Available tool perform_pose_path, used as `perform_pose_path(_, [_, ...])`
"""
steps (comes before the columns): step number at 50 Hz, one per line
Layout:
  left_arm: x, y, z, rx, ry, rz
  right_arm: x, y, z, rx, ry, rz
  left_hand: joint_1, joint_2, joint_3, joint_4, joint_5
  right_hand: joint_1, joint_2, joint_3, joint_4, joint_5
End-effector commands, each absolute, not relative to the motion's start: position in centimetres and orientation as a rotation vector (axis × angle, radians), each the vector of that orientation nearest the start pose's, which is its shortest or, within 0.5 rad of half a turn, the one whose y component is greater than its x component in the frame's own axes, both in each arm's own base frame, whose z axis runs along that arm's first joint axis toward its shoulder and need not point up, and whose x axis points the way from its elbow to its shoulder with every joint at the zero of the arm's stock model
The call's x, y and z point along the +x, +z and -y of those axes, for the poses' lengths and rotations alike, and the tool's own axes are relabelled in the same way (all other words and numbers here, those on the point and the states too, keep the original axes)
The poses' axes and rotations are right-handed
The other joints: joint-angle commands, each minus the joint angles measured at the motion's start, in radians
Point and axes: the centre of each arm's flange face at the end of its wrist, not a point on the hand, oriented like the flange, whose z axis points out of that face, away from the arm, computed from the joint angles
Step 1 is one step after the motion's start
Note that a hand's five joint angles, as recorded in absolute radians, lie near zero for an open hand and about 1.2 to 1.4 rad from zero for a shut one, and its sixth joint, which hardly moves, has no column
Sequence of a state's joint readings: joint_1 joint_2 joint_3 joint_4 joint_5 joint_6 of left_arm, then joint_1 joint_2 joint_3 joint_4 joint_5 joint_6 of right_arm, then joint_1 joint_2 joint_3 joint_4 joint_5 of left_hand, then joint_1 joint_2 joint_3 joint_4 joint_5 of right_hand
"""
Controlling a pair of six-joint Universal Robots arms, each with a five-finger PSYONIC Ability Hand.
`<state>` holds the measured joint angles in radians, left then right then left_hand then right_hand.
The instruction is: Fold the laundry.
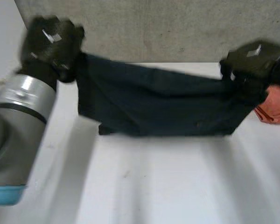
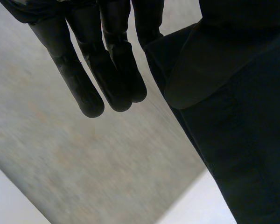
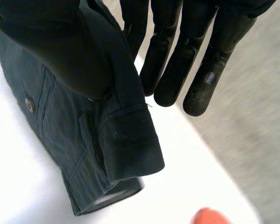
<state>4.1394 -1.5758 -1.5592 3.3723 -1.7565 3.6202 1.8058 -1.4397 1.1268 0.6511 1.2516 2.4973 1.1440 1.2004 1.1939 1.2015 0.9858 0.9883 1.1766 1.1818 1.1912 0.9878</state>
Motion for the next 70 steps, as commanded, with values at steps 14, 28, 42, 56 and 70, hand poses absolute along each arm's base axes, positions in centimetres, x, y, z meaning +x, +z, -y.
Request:
perform_pose_path(14, [-24.7,38.7,16.5,0.697,-2.558,-1.692,21.8,40.6,21.3,-1.330,-2.009,-2.002,0.252,0.196,0.202,0.195,0.236,0.408,0.220,0.215,0.205,0.234])
perform_pose_path(28, [-29.6,27.1,24.1,0.914,-2.194,-1.995,23.1,29.5,27.2,-1.396,-1.564,-2.294,0.252,0.196,0.202,0.195,0.236,0.408,0.220,0.215,0.205,0.234])
perform_pose_path(42, [-33.4,19.1,31.2,0.986,-2.093,-1.956,24.5,21.4,33.4,-1.377,-1.650,-2.444,0.252,0.196,0.202,0.195,0.236,0.408,0.220,0.215,0.205,0.234])
perform_pose_path(56, [-35.5,17.1,33.5,0.930,-2.233,-1.765,26.8,18.0,37.1,-1.330,-1.922,-2.307,-0.393,-0.449,-0.442,-0.450,-0.409,-0.282,-0.470,-0.476,-0.485,-0.456])
perform_pose_path(70, [-35.7,20.7,27.9,0.970,-2.331,-1.723,23.9,24.9,32.9,-1.025,-2.124,-2.310,-0.969,-1.026,-1.019,-1.027,-0.986,-0.814,-1.002,-1.007,-1.017,-0.988])
